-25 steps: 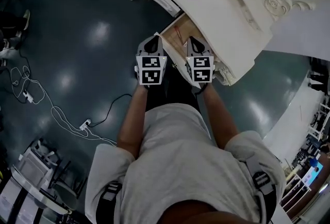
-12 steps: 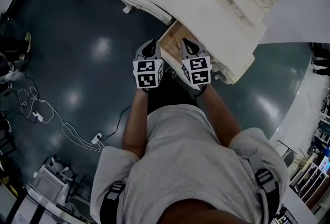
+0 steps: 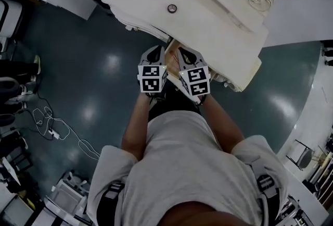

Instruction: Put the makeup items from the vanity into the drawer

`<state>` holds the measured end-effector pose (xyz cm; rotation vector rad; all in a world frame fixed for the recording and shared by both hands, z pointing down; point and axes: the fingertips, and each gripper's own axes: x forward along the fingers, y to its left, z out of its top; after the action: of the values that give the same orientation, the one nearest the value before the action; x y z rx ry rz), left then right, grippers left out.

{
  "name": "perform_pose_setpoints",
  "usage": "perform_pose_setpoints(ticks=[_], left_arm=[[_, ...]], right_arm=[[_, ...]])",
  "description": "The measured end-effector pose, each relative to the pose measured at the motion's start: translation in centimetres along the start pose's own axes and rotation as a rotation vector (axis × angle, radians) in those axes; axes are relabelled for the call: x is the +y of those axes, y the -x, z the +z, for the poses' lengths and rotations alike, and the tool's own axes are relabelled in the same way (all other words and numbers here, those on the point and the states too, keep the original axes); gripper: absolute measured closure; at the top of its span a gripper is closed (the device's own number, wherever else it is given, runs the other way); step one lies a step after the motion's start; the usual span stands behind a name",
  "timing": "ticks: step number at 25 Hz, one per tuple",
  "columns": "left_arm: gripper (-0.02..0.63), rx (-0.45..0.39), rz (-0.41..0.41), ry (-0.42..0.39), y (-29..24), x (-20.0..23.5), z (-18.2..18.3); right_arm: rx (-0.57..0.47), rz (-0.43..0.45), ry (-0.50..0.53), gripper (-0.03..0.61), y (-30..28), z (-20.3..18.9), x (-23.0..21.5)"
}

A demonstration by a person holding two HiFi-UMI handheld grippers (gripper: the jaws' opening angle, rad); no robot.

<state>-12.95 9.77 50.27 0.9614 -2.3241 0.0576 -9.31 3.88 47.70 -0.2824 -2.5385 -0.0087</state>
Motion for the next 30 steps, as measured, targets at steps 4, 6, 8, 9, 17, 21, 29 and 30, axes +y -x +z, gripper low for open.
perform_pose_setpoints(ticks=[4, 6, 8, 9, 17, 21, 29, 30], left_arm=[[0.606, 0.033, -0.016, -0.061, -2.3, 0.0, 1.8], [0.606, 0.045, -0.024, -0.08, -3.1, -0.2, 2.6], [0.606, 0.048, -0.034, -0.086, -3.7, -0.3, 3.3], [0.606, 0.049, -0.036, -0.096, -4.1, -0.2, 3.7], [0.606, 0.094, -0.119, -0.147, -8.6, 1.4, 4.8], [0.606, 0.142, -0.184, -0.237, -11.4, 2.3, 5.0], [0.606, 0.199, -0.366, -0.508, -15.1, 3.5, 5.6], [0.606, 0.203, -0.389, -0.529, -15.5, 3.5, 5.5]], right_arm=[[-0.035, -0.007, -0.048, 0.563, -1.0, 1.3, -1.7], [-0.039, -0.01, -0.063, 0.563, -1.4, 1.5, -2.6], [-0.043, -0.009, -0.074, 0.563, -1.9, 1.9, -3.3], [-0.042, -0.011, -0.078, 0.563, -2.3, 2.1, -3.7], [-0.014, -0.126, -0.163, 0.564, -5.3, 2.9, -6.2], [0.005, -0.201, -0.206, 0.563, -7.1, 3.2, -6.9], [0.034, -0.347, -0.296, 0.563, -10.1, 3.1, -6.5], [0.039, -0.367, -0.314, 0.563, -10.2, 2.9, -6.5]])
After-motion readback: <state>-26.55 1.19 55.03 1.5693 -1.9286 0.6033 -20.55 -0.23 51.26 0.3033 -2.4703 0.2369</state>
